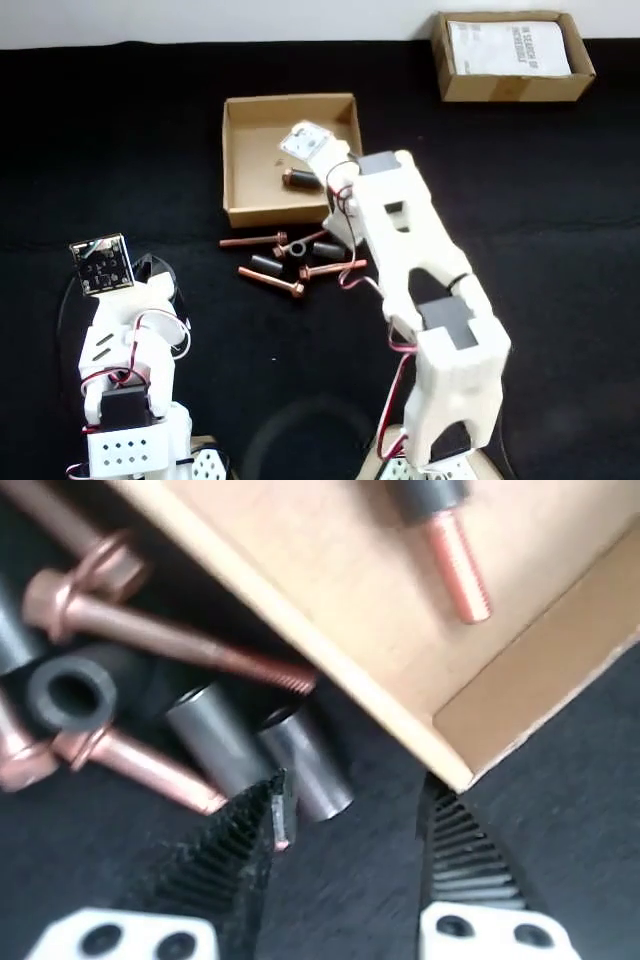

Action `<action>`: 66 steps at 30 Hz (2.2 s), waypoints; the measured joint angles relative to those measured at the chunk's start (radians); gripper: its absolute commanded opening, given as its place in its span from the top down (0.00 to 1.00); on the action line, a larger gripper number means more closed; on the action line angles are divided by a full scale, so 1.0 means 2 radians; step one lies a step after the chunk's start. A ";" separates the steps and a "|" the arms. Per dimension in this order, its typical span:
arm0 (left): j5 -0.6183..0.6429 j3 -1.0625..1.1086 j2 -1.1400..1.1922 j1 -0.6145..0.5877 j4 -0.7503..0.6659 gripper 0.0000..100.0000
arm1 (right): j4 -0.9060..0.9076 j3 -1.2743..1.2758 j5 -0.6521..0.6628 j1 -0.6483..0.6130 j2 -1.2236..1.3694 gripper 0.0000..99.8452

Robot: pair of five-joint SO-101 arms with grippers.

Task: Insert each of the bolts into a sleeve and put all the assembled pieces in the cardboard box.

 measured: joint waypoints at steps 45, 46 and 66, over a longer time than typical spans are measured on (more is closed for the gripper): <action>0.000 0.000 -0.003 -0.012 0.000 0.99 | 0.075 -0.135 0.151 -0.007 0.132 0.99; 0.000 0.000 -0.003 -0.012 0.000 0.99 | 0.074 -0.135 0.157 -0.009 0.132 0.99; 0.003 0.000 -0.003 -0.012 0.000 0.99 | 0.288 -0.339 0.167 -0.015 0.117 0.99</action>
